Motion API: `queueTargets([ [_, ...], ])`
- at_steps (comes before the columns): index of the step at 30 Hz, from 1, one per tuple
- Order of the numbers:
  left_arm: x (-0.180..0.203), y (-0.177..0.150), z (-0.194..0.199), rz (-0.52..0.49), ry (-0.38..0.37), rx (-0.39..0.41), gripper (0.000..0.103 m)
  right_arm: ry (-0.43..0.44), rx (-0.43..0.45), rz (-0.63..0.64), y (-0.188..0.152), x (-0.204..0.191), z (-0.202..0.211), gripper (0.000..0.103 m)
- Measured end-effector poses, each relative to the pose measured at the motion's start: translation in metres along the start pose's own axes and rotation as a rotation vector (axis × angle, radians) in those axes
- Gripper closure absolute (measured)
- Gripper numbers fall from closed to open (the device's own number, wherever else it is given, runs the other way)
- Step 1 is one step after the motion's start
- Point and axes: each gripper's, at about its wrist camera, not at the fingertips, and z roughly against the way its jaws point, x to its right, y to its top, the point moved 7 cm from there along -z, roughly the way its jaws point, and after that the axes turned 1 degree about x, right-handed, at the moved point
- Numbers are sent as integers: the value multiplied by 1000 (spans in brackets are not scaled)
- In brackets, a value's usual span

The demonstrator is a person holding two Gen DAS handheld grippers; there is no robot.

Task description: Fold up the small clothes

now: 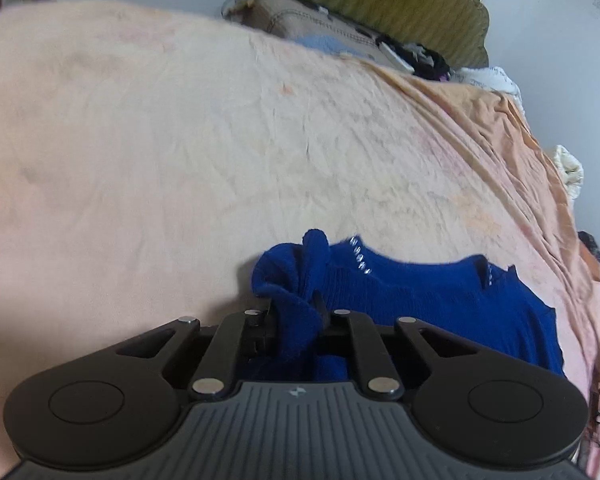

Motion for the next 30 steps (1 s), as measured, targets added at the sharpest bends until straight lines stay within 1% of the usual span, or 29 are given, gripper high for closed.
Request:
queueTargets([
  [5, 33, 7, 19, -75, 126, 57, 92, -34, 64, -79, 1, 28, 21, 99],
  [8, 61, 13, 28, -127, 202, 86, 92, -62, 99, -126, -3, 46, 37, 99],
  [11, 92, 20, 36, -168, 231, 115, 92, -96, 124, -199, -13, 73, 53, 99],
  [12, 106, 22, 36, -183, 237, 122, 92, -107, 129, -229, -18, 78, 61, 99],
  [15, 145, 24, 30, -232, 244, 131, 92, -144, 139, -333, -36, 112, 78, 99],
  [19, 202, 18, 7, -325, 241, 130, 92, -197, 144, -478, -67, 157, 98, 99],
  [24, 267, 4, -33, -420, 217, 99, 92, -225, 121, -693, -121, 214, 102, 99],
  [27, 295, -6, -60, -461, 209, 64, 92, -251, 106, -794, -151, 236, 102, 99],
  [30, 321, -17, -81, -515, 206, 50, 92, -270, 92, -886, -181, 256, 102, 99],
])
